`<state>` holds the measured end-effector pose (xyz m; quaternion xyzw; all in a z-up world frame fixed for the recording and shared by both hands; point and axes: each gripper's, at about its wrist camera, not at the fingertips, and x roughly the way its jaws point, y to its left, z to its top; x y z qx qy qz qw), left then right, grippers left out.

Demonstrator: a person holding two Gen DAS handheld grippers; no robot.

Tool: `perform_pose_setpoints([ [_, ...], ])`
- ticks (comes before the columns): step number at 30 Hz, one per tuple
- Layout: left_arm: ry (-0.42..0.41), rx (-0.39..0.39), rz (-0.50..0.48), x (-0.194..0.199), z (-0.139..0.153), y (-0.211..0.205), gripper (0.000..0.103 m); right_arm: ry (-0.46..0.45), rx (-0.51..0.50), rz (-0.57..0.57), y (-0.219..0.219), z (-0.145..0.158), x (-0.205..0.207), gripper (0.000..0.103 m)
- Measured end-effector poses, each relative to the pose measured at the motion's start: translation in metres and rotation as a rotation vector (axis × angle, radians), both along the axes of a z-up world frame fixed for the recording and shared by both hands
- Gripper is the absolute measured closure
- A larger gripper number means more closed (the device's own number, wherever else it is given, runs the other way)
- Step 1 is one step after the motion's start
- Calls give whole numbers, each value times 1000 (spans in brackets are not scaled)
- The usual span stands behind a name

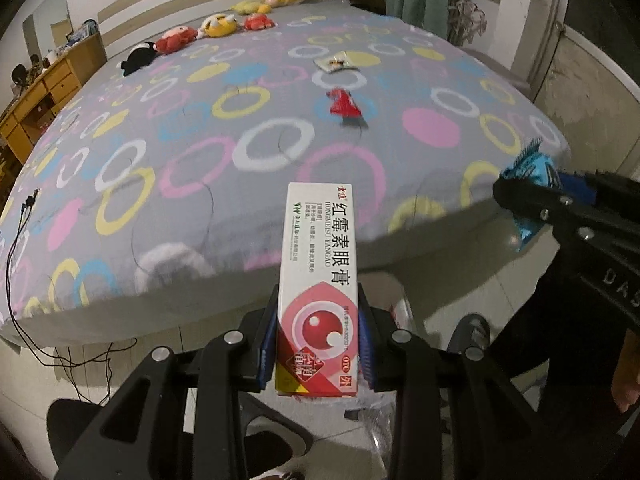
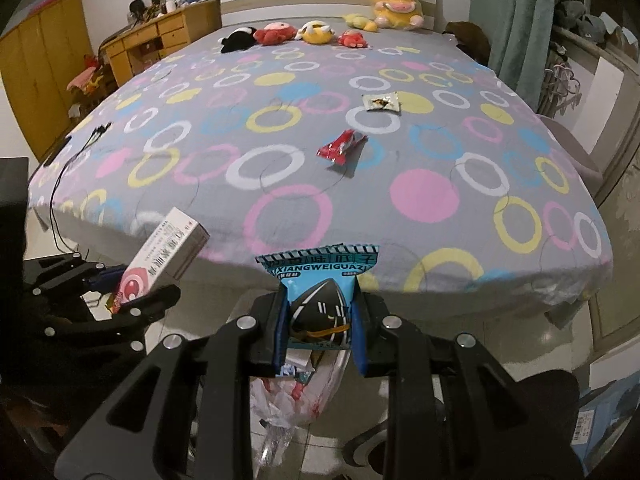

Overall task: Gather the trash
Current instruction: 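Lift the medicine box and blue packet off the bed over the trash bag, then open both tools to drop the box and packet into the bag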

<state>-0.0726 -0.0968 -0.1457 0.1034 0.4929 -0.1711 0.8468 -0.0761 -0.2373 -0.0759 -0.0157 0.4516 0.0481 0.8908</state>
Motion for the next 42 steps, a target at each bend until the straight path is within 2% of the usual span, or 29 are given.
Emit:
perform_pose_setpoints([
  [9, 72, 3, -45, -19, -34, -1, 70, 21, -24, 9, 13, -21, -11, 78],
  [12, 116, 4, -49, -20, -49, 1, 70, 40, 2, 5, 14, -33, -12, 78],
  [14, 160, 1, -52, -17, -62, 3, 70, 71, 38, -4, 13, -45, -9, 78],
  [18, 221, 54, -74, -11, -92, 3, 70, 125, 67, -8, 17, -72, -4, 78],
  [21, 249, 86, -79, -4, -109, 5, 70, 172, 69, -12, 20, -97, 3, 78],
  [25, 306, 85, -76, 9, -130, 10, 70, 242, 82, -32, 23, -129, 16, 78],
  [30, 358, 132, -119, 17, -153, 6, 70, 314, 96, -49, 27, -163, 31, 78],
  [34, 386, 143, -155, 18, -171, 4, 70, 362, 103, -65, 29, -183, 40, 78],
  [42, 435, 157, -147, 22, -198, 9, 70, 423, 98, -83, 29, -207, 55, 77],
])
